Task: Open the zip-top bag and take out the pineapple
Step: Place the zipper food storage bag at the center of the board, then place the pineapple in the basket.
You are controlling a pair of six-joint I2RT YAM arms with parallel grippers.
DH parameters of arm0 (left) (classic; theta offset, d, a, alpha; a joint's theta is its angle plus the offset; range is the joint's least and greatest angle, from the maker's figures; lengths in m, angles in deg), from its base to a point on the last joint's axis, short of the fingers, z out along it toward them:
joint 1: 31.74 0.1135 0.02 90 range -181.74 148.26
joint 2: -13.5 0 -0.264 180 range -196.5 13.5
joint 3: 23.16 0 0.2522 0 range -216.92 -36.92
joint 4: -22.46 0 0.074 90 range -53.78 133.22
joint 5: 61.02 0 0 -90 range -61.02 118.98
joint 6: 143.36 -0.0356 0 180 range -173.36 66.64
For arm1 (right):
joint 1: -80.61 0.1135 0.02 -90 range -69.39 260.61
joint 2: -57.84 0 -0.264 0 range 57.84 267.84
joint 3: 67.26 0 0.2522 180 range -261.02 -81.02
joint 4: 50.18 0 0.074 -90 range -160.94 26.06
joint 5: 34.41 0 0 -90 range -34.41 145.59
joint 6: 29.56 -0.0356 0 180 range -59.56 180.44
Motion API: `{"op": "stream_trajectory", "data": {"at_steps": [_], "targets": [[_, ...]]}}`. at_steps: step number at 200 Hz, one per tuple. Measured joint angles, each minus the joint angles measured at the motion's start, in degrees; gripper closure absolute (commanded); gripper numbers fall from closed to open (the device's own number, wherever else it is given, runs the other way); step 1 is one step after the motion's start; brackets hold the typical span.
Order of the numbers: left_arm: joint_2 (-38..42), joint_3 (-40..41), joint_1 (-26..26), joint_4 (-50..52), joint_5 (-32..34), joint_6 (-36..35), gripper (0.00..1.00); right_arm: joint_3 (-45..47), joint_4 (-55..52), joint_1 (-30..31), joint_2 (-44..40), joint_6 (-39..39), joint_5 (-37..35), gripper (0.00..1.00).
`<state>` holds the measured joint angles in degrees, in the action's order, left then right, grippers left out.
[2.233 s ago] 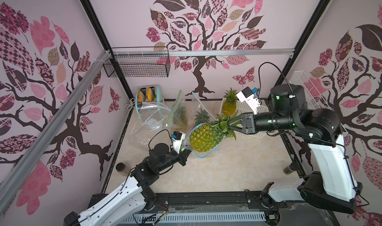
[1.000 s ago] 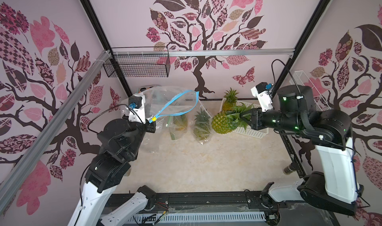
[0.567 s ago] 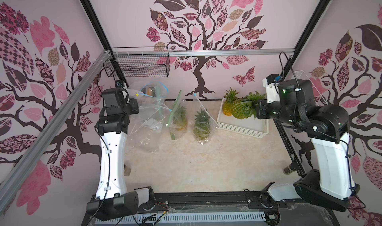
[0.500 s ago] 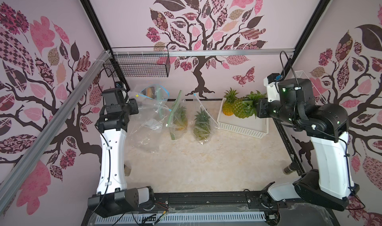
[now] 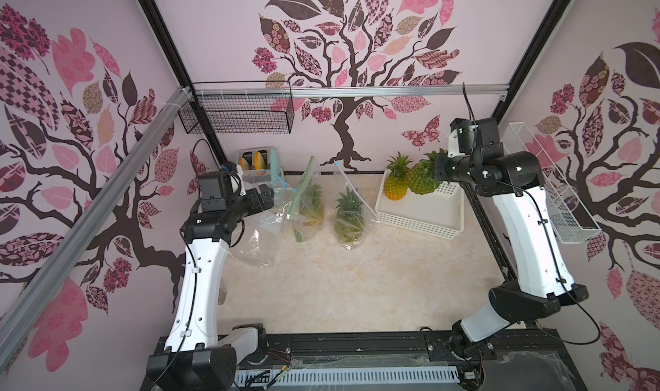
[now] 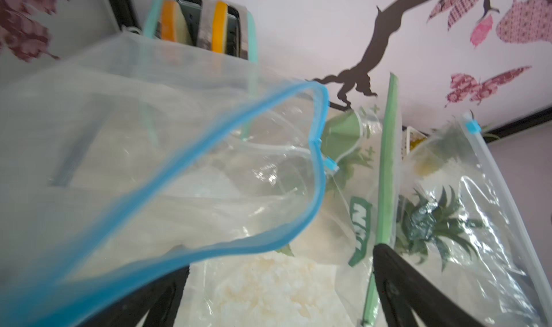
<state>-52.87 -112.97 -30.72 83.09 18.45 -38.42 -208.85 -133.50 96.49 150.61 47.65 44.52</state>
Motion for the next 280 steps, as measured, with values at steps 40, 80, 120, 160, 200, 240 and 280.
{"op": "stream_trajectory", "data": {"at_steps": [40,80,120,160,200,240,280], "targets": [[3.69,4.17,-1.73,5.33,7.69,0.07,0.02,0.00,1.70,-2.19,1.46,0.20,0.59,1.00],[7.91,2.40,-1.75,5.33,8.74,-0.13,0.02,0.00,2.82,-3.15,1.53,0.46,1.97,1.00],[8.46,2.99,-1.75,2.12,6.12,-0.02,0.02,0.02,3.06,-5.99,2.34,1.03,3.78,1.00],[8.24,4.74,-1.75,-0.35,3.80,0.20,0.02,-0.55,3.19,-9.42,6.64,1.46,5.14,1.00],[7.80,4.83,-1.75,-2.25,2.36,0.20,0.02,-1.27,3.48,-11.21,12.52,1.66,5.60,1.00],[6.08,5.11,-1.75,-3.72,1.55,0.04,0.02,-1.27,5.46,-12.48,17.31,1.64,6.75,1.00],[4.46,5.42,-1.75,-4.20,1.42,-0.31,0.02,-2.36,8.39,-13.70,23.30,1.62,7.28,1.00]]}}
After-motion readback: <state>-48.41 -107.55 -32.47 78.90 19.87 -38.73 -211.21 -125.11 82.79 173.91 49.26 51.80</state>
